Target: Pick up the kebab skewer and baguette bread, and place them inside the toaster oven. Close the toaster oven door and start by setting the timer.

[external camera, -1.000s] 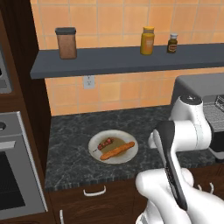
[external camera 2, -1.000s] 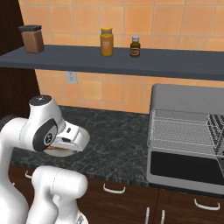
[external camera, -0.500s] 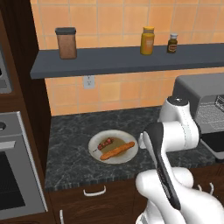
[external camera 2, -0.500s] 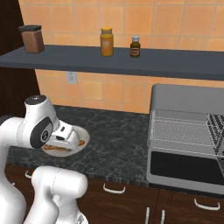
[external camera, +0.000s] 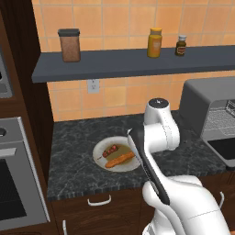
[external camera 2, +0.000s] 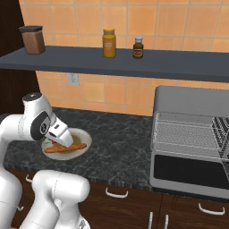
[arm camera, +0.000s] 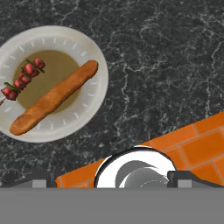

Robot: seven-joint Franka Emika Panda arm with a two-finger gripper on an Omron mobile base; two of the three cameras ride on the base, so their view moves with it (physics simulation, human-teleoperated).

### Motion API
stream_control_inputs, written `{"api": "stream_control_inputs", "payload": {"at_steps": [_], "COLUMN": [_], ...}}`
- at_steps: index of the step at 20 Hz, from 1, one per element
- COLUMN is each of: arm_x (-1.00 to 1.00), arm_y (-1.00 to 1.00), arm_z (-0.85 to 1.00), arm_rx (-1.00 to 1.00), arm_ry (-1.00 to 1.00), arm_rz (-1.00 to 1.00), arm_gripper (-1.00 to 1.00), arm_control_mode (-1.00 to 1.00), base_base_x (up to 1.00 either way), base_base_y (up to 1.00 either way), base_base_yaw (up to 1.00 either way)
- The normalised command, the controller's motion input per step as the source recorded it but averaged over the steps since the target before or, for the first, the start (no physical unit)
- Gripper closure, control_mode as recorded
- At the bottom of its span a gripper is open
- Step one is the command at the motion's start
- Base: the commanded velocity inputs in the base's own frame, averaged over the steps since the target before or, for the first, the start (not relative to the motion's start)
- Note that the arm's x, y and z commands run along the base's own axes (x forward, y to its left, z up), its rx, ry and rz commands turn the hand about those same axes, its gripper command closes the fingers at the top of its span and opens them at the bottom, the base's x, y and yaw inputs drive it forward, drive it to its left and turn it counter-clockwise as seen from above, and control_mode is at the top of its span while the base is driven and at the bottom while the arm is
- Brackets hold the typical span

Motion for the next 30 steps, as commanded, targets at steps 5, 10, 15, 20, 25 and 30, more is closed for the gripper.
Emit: {"api": "stream_control_inputs", "payload": {"at_steps": [5, 10, 15, 20, 25, 30], "arm_x": [0.23, 0.37, 0.49, 0.45, 0.43, 0.33], "arm_y": [0.1, 0.18, 0.26, 0.26, 0.0, 0.11], "arm_z": [-0.43, -0.6, -0.3, -0.23, -0.2, -0.33], "arm_rx": [0.02, 0.0, 0.0, 0.01, 0.1, 0.01], "arm_ry": [0.03, 0.0, 0.0, 0.01, 0.04, 0.05], "arm_rz": [-0.18, -0.15, -0.13, -0.13, -0.09, -0.08], "arm_gripper": [-1.0, -1.0, -1.0, -1.0, -1.0, -1.0], "arm_control_mode": [-1.0, -1.0, -1.0, -1.0, -1.0, -1.0], "base_base_x": [0.0, 0.0, 0.0, 0.0, 0.0, 0.0], "base_base_y": [0.0, 0.0, 0.0, 0.0, 0.0, 0.0], "base_base_yaw": [0.0, 0.0, 0.0, 0.0, 0.0, 0.0]}}
